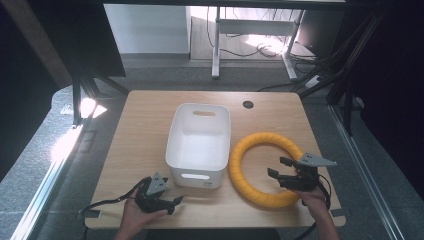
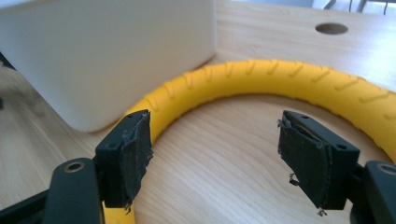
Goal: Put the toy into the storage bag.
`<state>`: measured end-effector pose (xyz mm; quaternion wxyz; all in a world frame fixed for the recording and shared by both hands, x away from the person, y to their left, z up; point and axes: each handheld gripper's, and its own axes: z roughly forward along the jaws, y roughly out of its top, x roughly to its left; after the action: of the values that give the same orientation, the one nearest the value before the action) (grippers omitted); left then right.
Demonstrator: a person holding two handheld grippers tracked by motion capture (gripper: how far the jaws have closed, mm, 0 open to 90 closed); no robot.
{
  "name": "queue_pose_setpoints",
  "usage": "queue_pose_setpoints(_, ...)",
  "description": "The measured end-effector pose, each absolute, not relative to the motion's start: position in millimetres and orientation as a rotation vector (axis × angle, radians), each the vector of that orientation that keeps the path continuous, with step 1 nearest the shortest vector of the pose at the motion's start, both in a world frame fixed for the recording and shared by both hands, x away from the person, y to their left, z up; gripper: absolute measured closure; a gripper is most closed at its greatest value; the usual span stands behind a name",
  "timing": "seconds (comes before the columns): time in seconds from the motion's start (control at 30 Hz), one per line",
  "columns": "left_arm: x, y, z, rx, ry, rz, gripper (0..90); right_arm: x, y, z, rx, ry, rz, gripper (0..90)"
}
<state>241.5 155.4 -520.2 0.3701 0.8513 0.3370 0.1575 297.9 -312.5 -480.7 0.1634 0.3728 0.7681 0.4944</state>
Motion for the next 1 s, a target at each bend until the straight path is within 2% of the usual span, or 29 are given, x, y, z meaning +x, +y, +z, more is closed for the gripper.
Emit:
queue_pose_setpoints(0.43, 243.9, 152.9, -521.5, 2.182, 0.879, 0.378, 17.1, 283.7, -337.5, -493.3, 1.068, 2.218, 1.407, 26.3)
queue_pose_setpoints(0.67, 246.0, 153.5, -519.6, 2.166, 0.87, 0.361, 17.0, 288.9, -332.6, -494.8, 1.034, 2.279, 1.342, 27.7)
queue_pose_setpoints(0.8, 246.5, 154.5, -517.7, 2.146, 0.872, 0.353, 17.0, 283.7, -330.2, -491.8, 1.006, 2.289, 1.332, 32.1)
queue_pose_setpoints(1.0, 245.0, 152.9, -519.7, 2.158, 0.869, 0.34, 15.1, 288.8, -329.9, -491.1, 0.997, 2.302, 1.322, 30.4)
